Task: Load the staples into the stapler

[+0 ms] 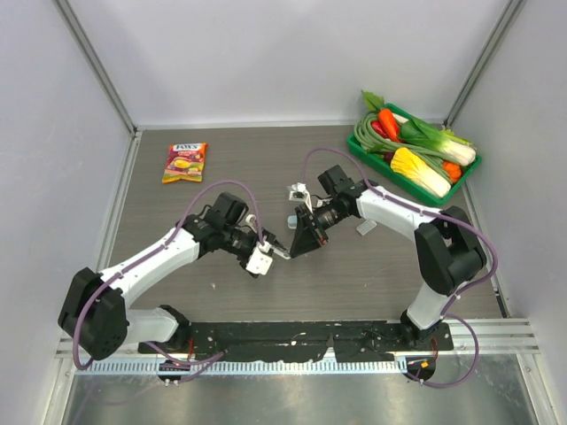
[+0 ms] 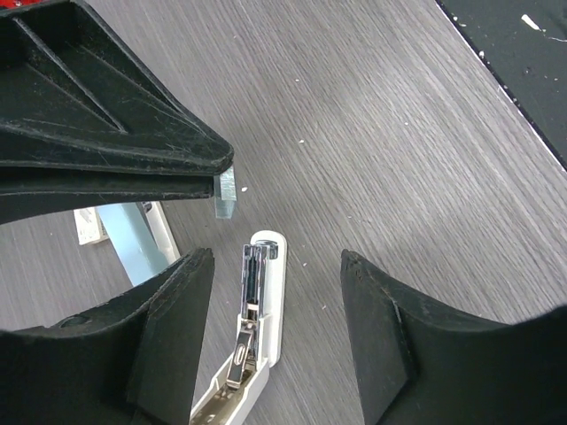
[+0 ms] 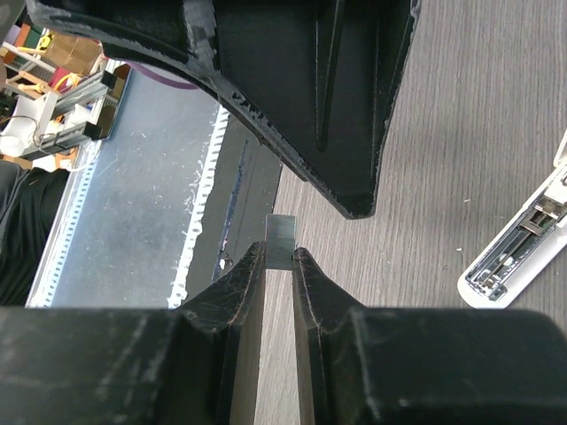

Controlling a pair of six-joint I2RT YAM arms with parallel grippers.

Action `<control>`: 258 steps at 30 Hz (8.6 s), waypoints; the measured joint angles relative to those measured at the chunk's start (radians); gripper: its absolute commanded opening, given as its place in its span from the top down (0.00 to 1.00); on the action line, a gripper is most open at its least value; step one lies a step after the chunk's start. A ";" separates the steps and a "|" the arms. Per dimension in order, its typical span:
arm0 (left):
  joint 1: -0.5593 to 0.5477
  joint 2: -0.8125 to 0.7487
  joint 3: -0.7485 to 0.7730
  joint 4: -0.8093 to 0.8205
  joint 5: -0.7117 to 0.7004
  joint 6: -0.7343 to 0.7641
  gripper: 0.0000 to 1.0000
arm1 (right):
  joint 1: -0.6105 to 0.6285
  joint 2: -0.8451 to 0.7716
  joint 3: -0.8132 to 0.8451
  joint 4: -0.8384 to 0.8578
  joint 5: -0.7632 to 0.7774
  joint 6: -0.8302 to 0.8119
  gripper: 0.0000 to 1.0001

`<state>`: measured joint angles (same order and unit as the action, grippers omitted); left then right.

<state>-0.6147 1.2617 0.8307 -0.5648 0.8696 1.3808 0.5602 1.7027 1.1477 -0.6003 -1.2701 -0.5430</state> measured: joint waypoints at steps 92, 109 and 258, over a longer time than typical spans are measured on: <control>-0.016 0.373 0.285 0.304 -0.028 -1.278 1.00 | 0.139 -0.602 -0.327 0.237 0.869 -0.409 0.51; 0.078 0.438 0.243 0.687 0.231 -1.688 1.00 | 0.155 -0.619 -0.504 0.551 1.004 -0.368 0.53; 0.589 -0.008 0.066 0.337 -0.320 -1.347 0.00 | 0.284 -0.046 -0.143 0.346 1.067 0.340 0.86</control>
<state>-0.0257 1.2533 0.8967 -0.2279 0.5499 0.0338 0.8444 1.6569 1.0046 -0.2546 -0.2031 -0.2031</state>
